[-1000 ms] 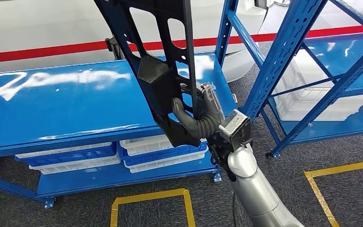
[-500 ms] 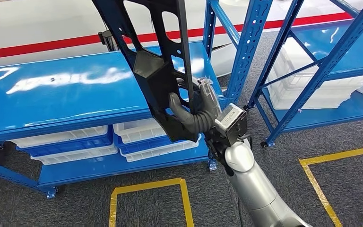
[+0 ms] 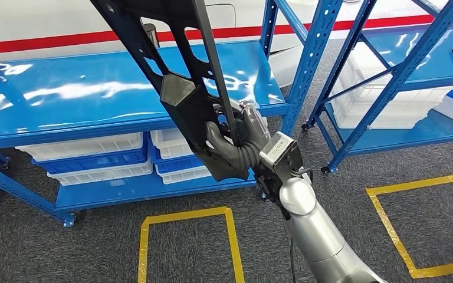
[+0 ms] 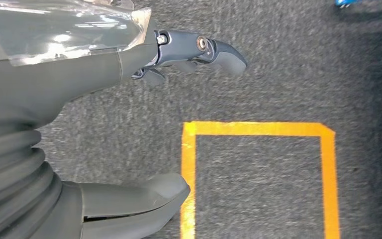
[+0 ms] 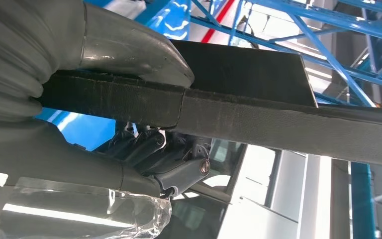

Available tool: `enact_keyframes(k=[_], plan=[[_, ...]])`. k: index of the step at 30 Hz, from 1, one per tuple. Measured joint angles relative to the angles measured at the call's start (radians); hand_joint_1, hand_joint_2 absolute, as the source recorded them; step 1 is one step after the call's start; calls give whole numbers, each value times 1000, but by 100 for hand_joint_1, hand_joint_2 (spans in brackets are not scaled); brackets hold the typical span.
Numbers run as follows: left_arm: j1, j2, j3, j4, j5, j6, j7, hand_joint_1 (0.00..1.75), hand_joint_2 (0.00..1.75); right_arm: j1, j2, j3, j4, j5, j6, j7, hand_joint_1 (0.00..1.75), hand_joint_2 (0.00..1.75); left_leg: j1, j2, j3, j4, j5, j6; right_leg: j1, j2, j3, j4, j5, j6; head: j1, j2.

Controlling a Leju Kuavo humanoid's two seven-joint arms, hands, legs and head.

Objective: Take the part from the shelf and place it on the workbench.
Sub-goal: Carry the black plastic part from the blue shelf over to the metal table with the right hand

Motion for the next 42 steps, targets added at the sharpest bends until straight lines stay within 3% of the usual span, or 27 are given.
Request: enact_keyframes(k=[2, 4, 5, 7, 8, 10, 12, 13, 14, 15, 17, 19, 20, 21, 23, 25, 27, 28, 29, 30, 32, 34, 36, 38, 39, 40, 42], plan=[[0, -1, 0, 0, -4, 0, 2, 0, 175, 0, 1, 2, 6, 4, 1, -1, 175, 175, 0, 0, -30, 8, 20, -6, 0, 0, 95, -103, 32, 13, 0, 0], [0, 0, 1, -2, -5, 0, 4, 0, 175, 0, 3, 4, 8, 9, 0, -5, 175, 175, -3, -1, -51, 19, 36, -15, 4, 0, 197, -249, 19, 4, -1, 0], [0, 0, 1, -3, -6, 0, 4, 0, 175, 0, 4, 5, 9, 11, -2, -7, 175, 175, -4, -2, -57, 22, 44, -20, 6, 1, 220, -291, 8, -3, -2, 0], [0, 3, 2, -3, -8, 0, 6, 0, 175, 2, 3, 6, 12, 12, -6, -13, 175, 175, -3, -3, -63, 23, 60, -31, 3, 2, 216, -310, 9, -19, -3, 0], [0, 3, 2, -3, -11, 0, 8, 0, 175, 3, 3, 6, 14, 13, -8, -15, 175, 175, 0, -4, -68, 27, 52, -38, -1, 1, 211, -310, 18, -27, -3, 0], [0, 4, 2, -3, -18, 0, 10, 0, 175, 6, 3, 6, 16, 13, -11, -19, 175, 175, 6, -8, -90, 80, -19, -52, -9, -2, 195, -310, 41, -46, -4, 0], [-1, 4, 2, -4, -23, 2, 12, 0, 175, 10, 4, 6, 17, 13, -14, -24, 175, 175, 11, -9, -125, 205, -121, -64, -8, -4, 166, -309, 68, -52, -4, 0], [-1, 4, 2, -4, -25, 2, 13, 0, 175, 14, 4, 6, 17, 14, -16, -25, 175, 175, 13, -10, -137, 268, -149, -69, -8, -4, 149, -309, 81, -52, -4, 0], [-1, 4, 2, -4, -26, 3, 14, 0, 175, 18, 3, 6, 17, 14, -16, -27, 175, 175, 16, -10, -138, 310, -154, -72, -8, -4, 132, -308, 94, -50, -4, 0], [-1, 4, 2, -4, -26, 3, 15, 0, 175, 22, 3, 7, 17, 15, -17, -28, 175, 175, 19, -9, -122, 316, -137, -74, -8, -3, 116, -307, 106, -47, -4, 0], [-3, 5, 2, -6, -26, 4, 16, 0, 175, 27, 3, 7, 17, 16, -17, -29, 175, 175, 26, -10, -32, 226, -90, -76, -10, -2, 87, -303, 128, -38, -5, 0], [-6, 6, 2, -8, -26, 5, 16, 0, 175, 27, 3, 7, 16, 16, -18, -32, 175, 175, 26, -15, 77, 82, -92, -71, -8, -2, 69, -299, 146, -24, -4, 0], [-7, 7, 2, -10, -27, 5, 15, 0, 175, 27, 3, 7, 16, 15, -19, -32, 175, 175, 23, -17, 106, 37, -103, -65, -6, -3, 66, -299, 155, -16, -4, 0], [-7, 7, 2, -10, -27, 5, 15, 0, 175, 28, 3, 7, 15, 15, -20, -33, 175, 175, 19, -18, 116, 16, -109, -58, -5, -4, 63, -300, 164, -8, -3, 0], [-6, 8, 3, -10, -27, 5, 14, 0, 175, 29, 2, 8, 16, 15, -21, -33, 175, 175, 13, -14, 100, 11, -92, -36, -6, -5, 57, -302, 174, 5, -3, 0], [-6, 8, 3, -10, -27, 5, 14, 0, 175, 30, 0, 8, 16, 15, -22, -34, 175, 175, 11, -8, 76, 6, -65, -14, -6, -3, 30, -255, 123, 0, -2, 0], [-6, 9, 3, -11, -28, 5, 13, 0, 175, 32, -2, 7, 16, 16, -26, -36, 175, 175, 8, -4, 44, 6, -36, -2, -6, -1, -13, -127, 25, -14, -2, 0], [-6, 10, 3, -11, -29, 5, 13, 0, 175, 35, -2, 7, 16, 19, -29, -39, 175, 175, 6, -3, 25, 7, -20, 0, -6, -1, -27, -57, -10, -14, -2, 0], [-6, 10, 3, -11, -30, 4, 13, 0, 175, 39, -3, 8, 16, 23, -33, -41, 175, 175, 4, -2, 5, 8, -5, 1, -6, -1, -29, -5, -21, -7, -2, 0], [-6, 10, 3, -11, -32, 4, 13, 0, 175, 44, -3, 8, 16, 28, -37, -44, 175, 175, 2, -2, -14, 8, 10, 0, -5, -1, -15, 15, -13, 3, -2, 0], [-5, 10, 3, -11, -34, 5, 11, 0, 175, 51, -2, 9, 15, 35, -44, -48, 175, 175, -1, -2, -47, 10, 37, -3, -2, -1, 65, -50, 25, 16, -2, 0], [-6, 10, 3, -11, -36, 8, 10, 0, 175, 53, -1, 10, 11, 39, -47, -50, 175, 175, -5, -1, -70, 12, 60, -10, 4, 0, 190, -210, 18, 4, -2, 0], [-5, 10, 3, -11, -37, 12, 9, 0, 175, 53, 1, 12, 6, 40, -49, -52, 175, 175, -6, 0, -79, 9, 84, -21, 12, 1, 252, -316, -5, -14, -3, 0], [-5, 12, 3, -11, -37, 14, 7, 0, 175, 54, 1, 12, 4, 44, -50, -55, 175, 175, -1, -1, -84, 3, 98, -34, 8, 1, 241, -328, 3, -28, -4, 0], [-3, 12, 3, -11, -37, 15, 5, 0, 175, 55, 1, 12, 5, 49, -50, -56, 175, 175, 2, -3, -91, 12, 83, -40, 4, -1, 235, -330, 12, -39, -4, 0], [-2, 11, 3, -11, -38, 16, 3, 0, 175, 56, 1, 13, 5, 55, -50, -58, 175, 175, 5, -5, -101, 37, 49, -48, -1, -2, 227, -331, 23, -49, -5, 0], [-1, 11, 3, -11, -39, 20, 0, 0, 175, 57, 2, 13, 5, 67, -50, -62, 175, 175, 12, -10, -135, 146, -53, -62, -3, -5, 209, -331, 46, -60, -5, 0]])
